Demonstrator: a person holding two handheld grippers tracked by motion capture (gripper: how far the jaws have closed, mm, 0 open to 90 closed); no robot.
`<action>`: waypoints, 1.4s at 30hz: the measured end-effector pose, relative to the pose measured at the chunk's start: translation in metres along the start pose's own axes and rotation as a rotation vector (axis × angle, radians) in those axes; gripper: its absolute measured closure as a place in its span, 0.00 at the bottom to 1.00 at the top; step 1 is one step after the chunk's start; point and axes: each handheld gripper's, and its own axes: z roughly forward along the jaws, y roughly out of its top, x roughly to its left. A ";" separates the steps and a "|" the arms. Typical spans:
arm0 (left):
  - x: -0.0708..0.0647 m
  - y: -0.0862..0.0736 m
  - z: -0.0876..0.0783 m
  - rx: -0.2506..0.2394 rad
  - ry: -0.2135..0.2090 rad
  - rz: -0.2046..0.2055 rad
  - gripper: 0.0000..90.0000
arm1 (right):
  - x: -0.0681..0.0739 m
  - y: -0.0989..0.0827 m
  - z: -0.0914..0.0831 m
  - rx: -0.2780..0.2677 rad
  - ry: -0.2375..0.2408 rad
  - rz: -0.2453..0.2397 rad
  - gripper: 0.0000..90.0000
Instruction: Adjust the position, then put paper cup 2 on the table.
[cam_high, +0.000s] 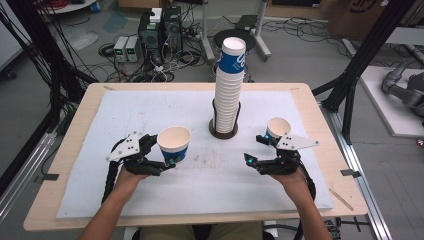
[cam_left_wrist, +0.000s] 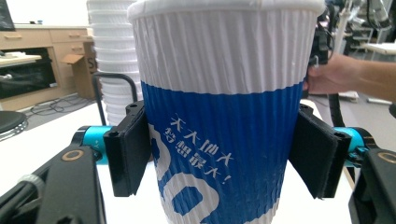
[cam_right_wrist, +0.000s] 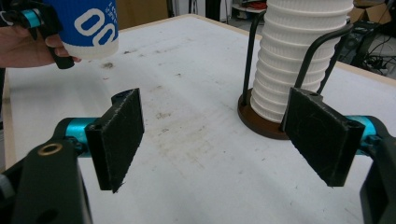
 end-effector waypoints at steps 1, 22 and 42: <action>0.001 0.000 -0.001 -0.001 0.003 -0.001 0.31 | 0.000 0.000 0.000 0.002 -0.002 0.003 0.23; 0.012 -0.003 -0.013 -0.046 0.052 -0.011 0.31 | -0.001 -0.002 0.000 -0.001 -0.002 0.007 0.23; 0.065 -0.027 -0.038 -0.076 0.220 -0.144 0.31 | 0.003 -0.003 0.000 -0.002 0.020 0.009 0.23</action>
